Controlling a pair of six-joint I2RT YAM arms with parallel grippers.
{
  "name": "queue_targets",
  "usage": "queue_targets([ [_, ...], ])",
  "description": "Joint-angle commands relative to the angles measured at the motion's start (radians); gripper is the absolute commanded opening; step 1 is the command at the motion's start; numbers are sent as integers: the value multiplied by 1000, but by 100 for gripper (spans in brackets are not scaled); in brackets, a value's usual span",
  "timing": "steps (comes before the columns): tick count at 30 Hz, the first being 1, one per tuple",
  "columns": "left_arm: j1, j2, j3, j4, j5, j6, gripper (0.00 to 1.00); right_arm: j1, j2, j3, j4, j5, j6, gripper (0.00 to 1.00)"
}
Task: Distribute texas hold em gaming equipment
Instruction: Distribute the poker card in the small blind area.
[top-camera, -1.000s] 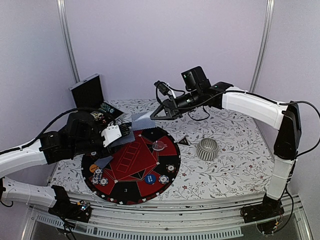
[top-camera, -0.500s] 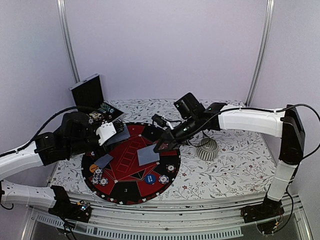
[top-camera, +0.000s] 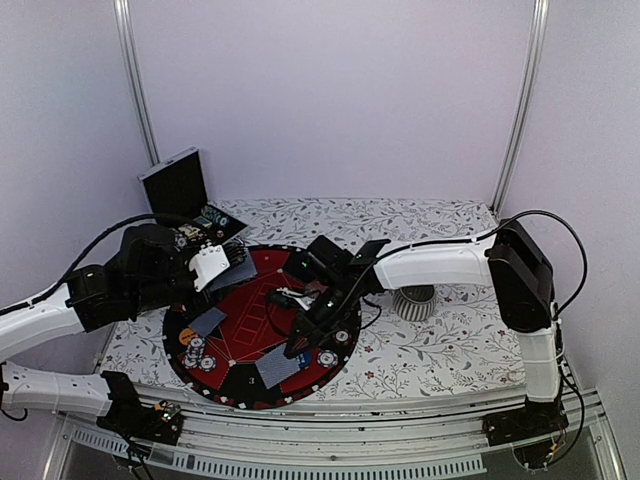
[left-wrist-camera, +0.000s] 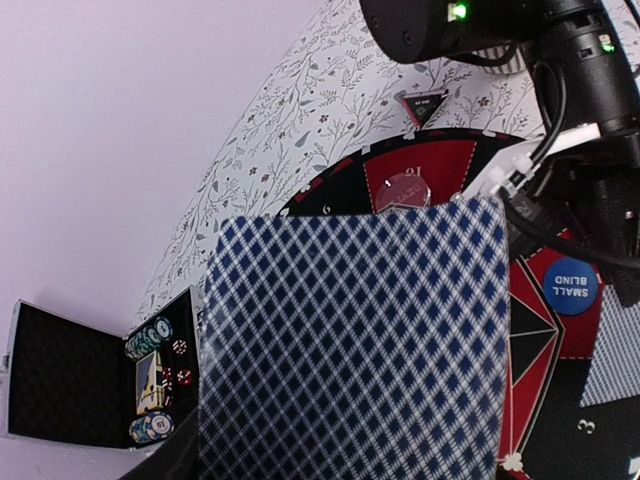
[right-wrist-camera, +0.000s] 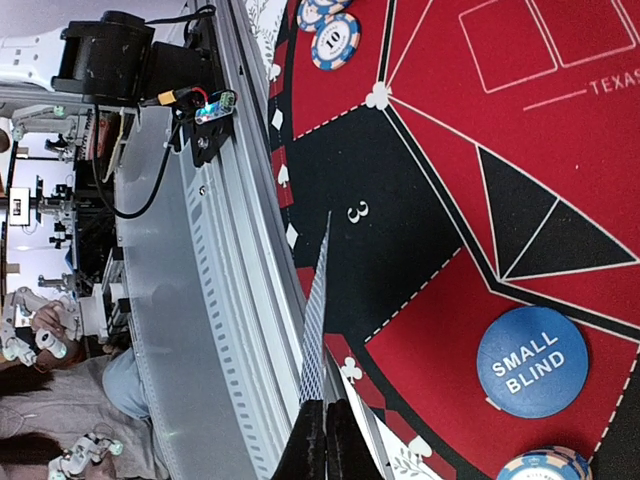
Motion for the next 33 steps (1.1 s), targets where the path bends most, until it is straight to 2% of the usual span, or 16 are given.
queue_targets([
  [1, 13, -8, -8, 18, -4, -6, 57, 9, 27, -66, 71, -75, 76, 2],
  [9, 16, -6, -8, 15, 4, -2, 57, 22, 56, -84, 83, -33, 143, 3],
  [11, 16, -6, -5, 11, 5, -2, 57, 21, 49, -82, 74, -11, 149, 16],
  [12, 15, -6, -5, 9, 5, -3, 57, 21, 38, -80, 68, 5, 154, 27],
  [20, 16, -33, -3, 3, 40, 13, 57, -26, -118, -21, -31, 210, 141, 63],
  [23, 15, -42, -1, -6, 43, 20, 57, -52, -185, 42, -59, 290, 110, 85],
  [24, 16, -44, 1, -10, 43, 22, 56, -61, -206, 66, -59, 315, 92, 96],
  [25, 16, -45, 1, -13, 46, 23, 56, -69, -223, 91, -55, 335, 81, 100],
  [28, 15, -52, 0, -8, 55, 26, 56, -100, -252, 155, -1, 336, 39, 99],
  [33, 16, -58, -1, 14, 67, 37, 56, -119, -219, 227, 180, 150, 55, 99],
])
